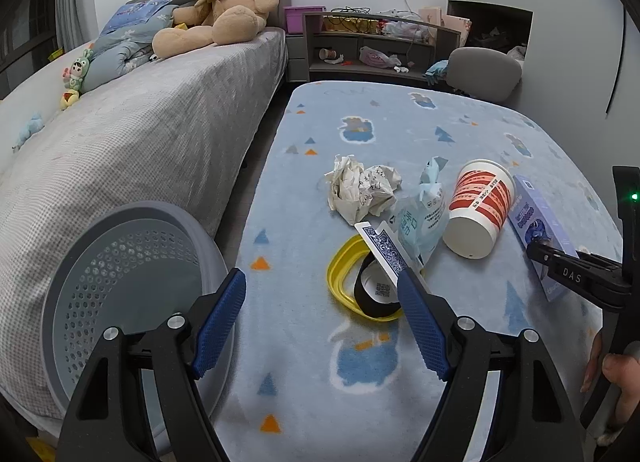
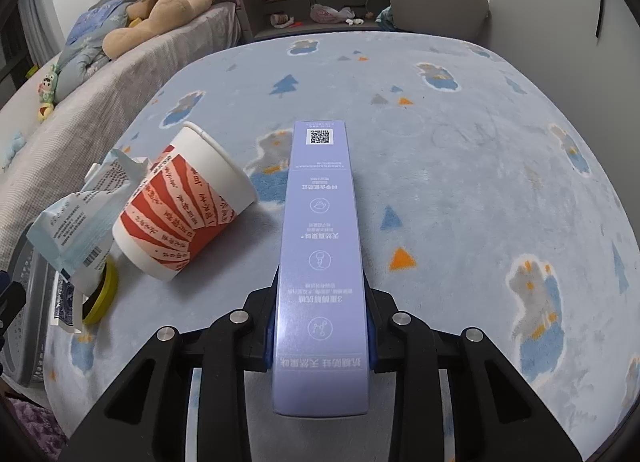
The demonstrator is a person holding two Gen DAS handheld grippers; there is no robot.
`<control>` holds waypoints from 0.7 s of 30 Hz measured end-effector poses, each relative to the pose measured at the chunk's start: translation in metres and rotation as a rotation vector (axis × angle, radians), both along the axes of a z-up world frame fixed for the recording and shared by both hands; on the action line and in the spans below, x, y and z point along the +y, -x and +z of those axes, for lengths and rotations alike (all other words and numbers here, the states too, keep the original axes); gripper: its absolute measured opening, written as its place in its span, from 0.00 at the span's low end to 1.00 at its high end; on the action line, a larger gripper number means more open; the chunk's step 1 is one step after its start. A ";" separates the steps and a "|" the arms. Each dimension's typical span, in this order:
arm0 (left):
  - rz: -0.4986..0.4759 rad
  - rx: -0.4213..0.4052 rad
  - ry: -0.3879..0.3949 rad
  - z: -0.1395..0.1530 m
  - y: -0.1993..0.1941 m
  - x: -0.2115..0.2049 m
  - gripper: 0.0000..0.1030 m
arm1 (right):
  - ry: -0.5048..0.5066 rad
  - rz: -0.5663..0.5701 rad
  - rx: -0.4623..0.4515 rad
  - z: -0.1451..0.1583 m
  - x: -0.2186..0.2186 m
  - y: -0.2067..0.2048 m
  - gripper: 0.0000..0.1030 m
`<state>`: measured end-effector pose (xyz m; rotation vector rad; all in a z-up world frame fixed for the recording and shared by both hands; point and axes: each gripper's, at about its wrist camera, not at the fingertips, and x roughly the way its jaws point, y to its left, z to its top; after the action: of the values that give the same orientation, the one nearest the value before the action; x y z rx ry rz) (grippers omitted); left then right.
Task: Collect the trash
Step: 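Grasp the blue playing card with the left tool while right holds lavender box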
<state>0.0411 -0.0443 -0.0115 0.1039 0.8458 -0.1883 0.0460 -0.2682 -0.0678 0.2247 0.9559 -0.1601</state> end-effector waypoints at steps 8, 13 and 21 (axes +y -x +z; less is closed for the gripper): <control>-0.015 0.005 0.014 0.002 0.003 -0.002 0.73 | -0.027 0.034 -0.035 0.014 0.008 0.016 0.30; -0.042 0.028 0.031 -0.002 0.005 -0.008 0.73 | -0.042 0.045 -0.042 0.016 0.010 0.021 0.30; -0.082 0.048 0.032 -0.010 0.006 -0.024 0.73 | -0.060 0.044 -0.044 0.017 0.008 0.023 0.30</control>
<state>0.0351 -0.0678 -0.0217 0.1046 0.8868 -0.2821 0.0228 -0.2607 -0.0511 0.2615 0.9223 -0.0858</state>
